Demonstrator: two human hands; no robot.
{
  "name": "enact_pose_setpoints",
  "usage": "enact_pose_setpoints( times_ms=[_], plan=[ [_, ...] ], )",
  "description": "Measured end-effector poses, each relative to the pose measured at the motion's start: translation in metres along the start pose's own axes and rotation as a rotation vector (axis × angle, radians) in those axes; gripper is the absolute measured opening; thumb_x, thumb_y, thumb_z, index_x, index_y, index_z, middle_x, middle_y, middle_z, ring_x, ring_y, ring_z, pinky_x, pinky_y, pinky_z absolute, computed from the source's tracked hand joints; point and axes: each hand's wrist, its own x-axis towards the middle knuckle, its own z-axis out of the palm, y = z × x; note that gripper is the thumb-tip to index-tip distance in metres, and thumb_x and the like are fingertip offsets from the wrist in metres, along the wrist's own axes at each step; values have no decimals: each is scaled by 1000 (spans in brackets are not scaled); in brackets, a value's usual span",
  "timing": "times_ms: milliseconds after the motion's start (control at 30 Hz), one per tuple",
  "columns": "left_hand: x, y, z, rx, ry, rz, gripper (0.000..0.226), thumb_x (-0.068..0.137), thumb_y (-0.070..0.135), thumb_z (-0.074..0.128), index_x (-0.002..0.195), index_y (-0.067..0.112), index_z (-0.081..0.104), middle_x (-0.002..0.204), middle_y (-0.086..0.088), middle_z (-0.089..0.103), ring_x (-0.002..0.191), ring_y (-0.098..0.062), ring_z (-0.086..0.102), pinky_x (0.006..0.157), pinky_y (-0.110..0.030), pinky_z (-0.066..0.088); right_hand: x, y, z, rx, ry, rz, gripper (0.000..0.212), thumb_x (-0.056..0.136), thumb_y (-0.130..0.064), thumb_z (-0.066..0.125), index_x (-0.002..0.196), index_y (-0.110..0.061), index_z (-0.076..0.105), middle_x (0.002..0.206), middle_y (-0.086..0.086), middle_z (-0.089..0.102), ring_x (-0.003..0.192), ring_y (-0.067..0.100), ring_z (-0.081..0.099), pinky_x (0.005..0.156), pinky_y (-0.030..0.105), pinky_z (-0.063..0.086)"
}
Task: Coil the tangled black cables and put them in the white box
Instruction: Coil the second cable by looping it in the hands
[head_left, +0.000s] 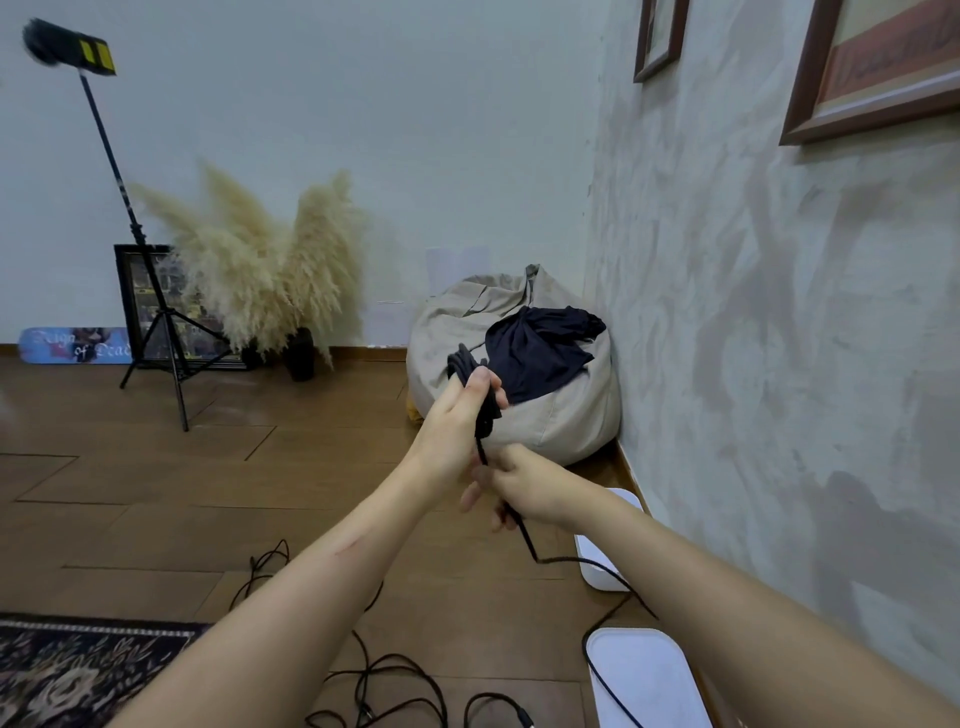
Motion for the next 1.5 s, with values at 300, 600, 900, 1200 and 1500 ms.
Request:
enact_pose_setpoints(
  times_ms=[300, 600, 900, 1200, 1500],
  plan=[
    [16, -31, -16, 274, 66, -23, 37, 101, 54, 38, 89, 23, 55, 93, 3, 62, 95, -17, 60, 96, -40, 44, -21, -21, -30, -289, 16, -36, 26, 104, -25, 54, 81, -15, 63, 76, 3, 74, 51, 5, 49, 52, 17, 40],
    [12, -31, -11, 446, 107, 78, 33, 109, 42, 38, 97, 18, 57, 104, -3, 63, 102, -15, 57, 85, -29, 41, -37, -32, -63, -471, -14, 133, 31, 104, -27, 54, 86, -7, 69, 70, 3, 75, 63, 13, 71, 63, 25, 58],
    [0, -34, -2, 272, -288, -130, 38, 111, 48, 27, 110, 35, 63, 106, 6, 68, 101, 2, 62, 94, -13, 45, -28, -25, -66, -657, 277, -307, 16, 97, -37, 65, 93, -26, 76, 77, -9, 69, 72, 7, 58, 66, 31, 42],
    [-12, -29, -3, 389, -533, -121, 24, 106, 43, 53, 97, 20, 54, 90, 7, 54, 81, -2, 50, 79, -15, 42, -30, -18, -77, -461, 297, -222, 34, 79, -43, 83, 76, -13, 66, 72, 4, 62, 66, 8, 47, 64, 29, 36],
    [-13, -31, -7, 419, -306, 14, 22, 108, 40, 47, 97, 23, 56, 88, 11, 59, 79, 6, 54, 79, -18, 42, -42, -13, -95, -227, 69, -147, 17, 101, -35, 61, 100, -22, 72, 71, -3, 53, 69, 9, 50, 68, 26, 52]
  ],
)
